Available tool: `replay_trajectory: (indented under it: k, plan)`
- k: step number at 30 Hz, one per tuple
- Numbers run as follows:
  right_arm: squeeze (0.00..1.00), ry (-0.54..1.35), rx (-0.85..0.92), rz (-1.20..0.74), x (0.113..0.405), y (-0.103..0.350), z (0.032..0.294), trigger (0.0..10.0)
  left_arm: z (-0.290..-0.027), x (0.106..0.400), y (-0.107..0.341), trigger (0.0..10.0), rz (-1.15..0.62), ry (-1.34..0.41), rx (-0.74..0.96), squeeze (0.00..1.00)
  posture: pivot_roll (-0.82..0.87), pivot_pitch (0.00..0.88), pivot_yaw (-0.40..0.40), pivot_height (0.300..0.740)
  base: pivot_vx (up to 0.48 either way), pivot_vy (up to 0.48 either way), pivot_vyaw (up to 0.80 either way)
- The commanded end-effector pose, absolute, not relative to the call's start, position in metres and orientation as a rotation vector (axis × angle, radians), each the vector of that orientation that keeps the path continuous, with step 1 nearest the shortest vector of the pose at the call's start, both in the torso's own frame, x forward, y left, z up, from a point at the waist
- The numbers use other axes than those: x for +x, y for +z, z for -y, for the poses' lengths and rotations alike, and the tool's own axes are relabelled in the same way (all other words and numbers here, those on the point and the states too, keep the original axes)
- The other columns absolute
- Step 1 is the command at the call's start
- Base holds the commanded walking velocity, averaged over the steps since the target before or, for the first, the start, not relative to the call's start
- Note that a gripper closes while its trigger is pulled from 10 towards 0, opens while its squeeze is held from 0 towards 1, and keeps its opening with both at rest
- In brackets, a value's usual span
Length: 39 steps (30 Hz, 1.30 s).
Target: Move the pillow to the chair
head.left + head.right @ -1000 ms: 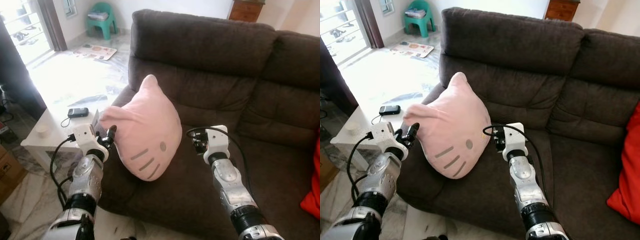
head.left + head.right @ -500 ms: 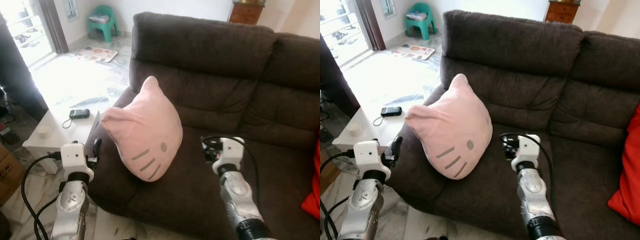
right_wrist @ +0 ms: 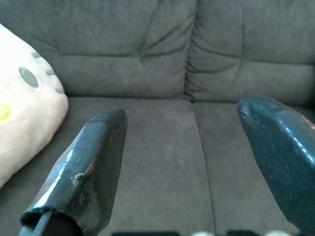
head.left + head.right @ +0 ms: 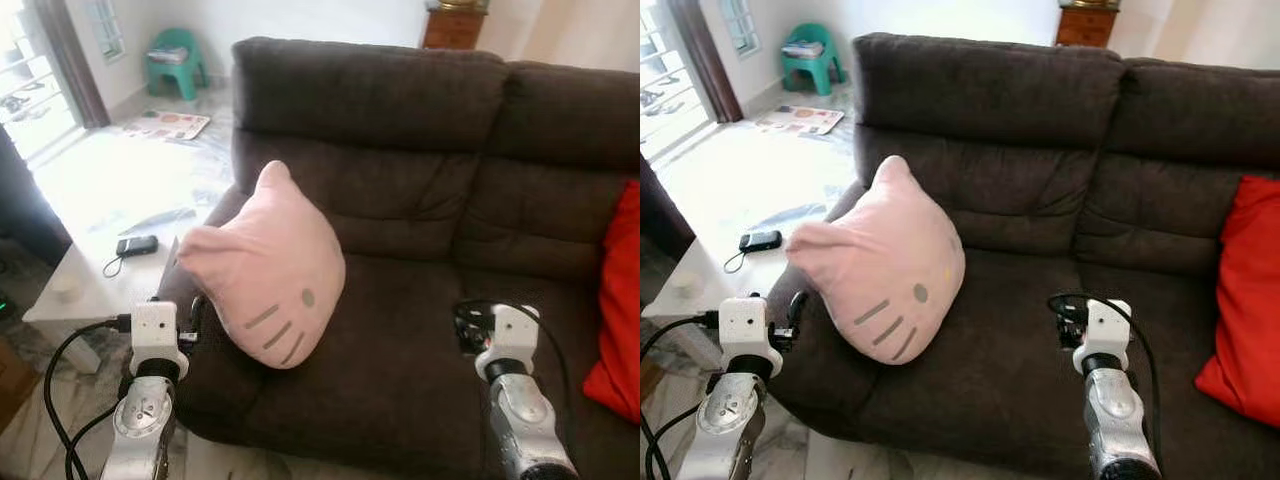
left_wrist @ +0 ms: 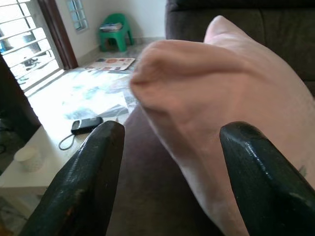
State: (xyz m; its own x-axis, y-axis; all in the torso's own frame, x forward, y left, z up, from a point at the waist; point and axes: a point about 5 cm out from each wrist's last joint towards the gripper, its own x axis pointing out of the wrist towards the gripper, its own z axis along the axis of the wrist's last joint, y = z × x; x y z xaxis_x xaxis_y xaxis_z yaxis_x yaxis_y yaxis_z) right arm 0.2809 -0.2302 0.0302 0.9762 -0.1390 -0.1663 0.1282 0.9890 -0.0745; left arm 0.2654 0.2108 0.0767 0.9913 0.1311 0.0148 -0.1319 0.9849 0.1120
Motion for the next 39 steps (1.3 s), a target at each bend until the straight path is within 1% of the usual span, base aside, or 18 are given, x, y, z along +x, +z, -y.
replay_trajectory:
  k: [1, 4, 7, 11, 14, 17, 22, 27, 35, 39]
  plan:
    - [0.0, -0.107, -0.054, -0.172, 0.281, 0.029, 0.224, 10.0, -0.213, 0.263, 0.068, 10.0, -0.021, 0.144, 0.073, 0.0, 0.04, 0.0, 0.031, 0.74, 0.0, 0.0, 0.0]
    - [0.0, -0.055, -0.05, -0.154, 0.282, 0.03, 0.214, 10.0, -0.211, 0.263, 0.068, 10.0, -0.011, 0.144, 0.06, 0.0, 0.04, 0.0, 0.029, 0.74, 0.0, 0.0, 0.0]
    - [0.0, -0.053, -0.038, -0.126, 0.283, 0.033, 0.212, 10.0, -0.207, 0.263, 0.069, 10.0, -0.004, 0.133, 0.066, 0.0, 0.04, 0.0, 0.028, 0.74, 0.0, 0.0, 0.0]
    - [0.0, -0.148, -0.001, -0.074, 0.287, 0.044, 0.22, 10.0, -0.203, 0.262, 0.075, 10.0, 0.021, 0.105, 0.069, 0.0, 0.04, 0.0, 0.035, 0.74, 0.0, 0.0, 0.0]
    - [0.0, -0.036, -0.043, -0.044, 0.284, 0.045, 0.198, 10.0, -0.198, 0.26, 0.076, 10.0, 0.027, 0.06, 0.108, 0.0, 0.04, 0.0, 0.039, 0.74, 0.0, 0.0, 0.0]
    - [0.0, -0.002, -0.065, -0.078, 0.276, 0.034, 0.19, 10.0, -0.199, 0.259, 0.067, 10.0, -0.002, 0.074, 0.081, 0.0, 0.04, 0.0, 0.039, 0.74, 0.0, 0.0, 0.0]
    - [0.0, -0.033, -0.053, -0.121, 0.273, 0.026, 0.193, 10.0, -0.202, 0.256, 0.054, 10.0, -0.062, 0.089, 0.078, 0.0, 0.03, 0.0, 0.043, 0.74, 0.0, 0.0, 0.0]
    - [0.0, -0.08, -0.058, -0.185, 0.265, 0.015, 0.204, 10.0, -0.203, 0.249, 0.042, 10.0, -0.118, 0.096, 0.05, 0.0, 0.03, 0.0, 0.043, 0.74, 0.0, 0.0, 0.0]
    - [0.0, -0.076, -0.058, -0.163, 0.272, 0.022, 0.203, 10.0, -0.198, 0.254, 0.051, 10.0, -0.075, 0.082, 0.043, 0.0, 0.04, 0.0, 0.031, 0.74, 0.0, 0.0, 0.0]
    - [0.0, -0.072, -0.047, -0.153, 0.276, 0.025, 0.197, 10.0, -0.195, 0.257, 0.052, 10.0, -0.068, 0.078, 0.035, 0.0, 0.05, 0.0, 0.027, 0.74, 0.0, 0.0, 0.0]
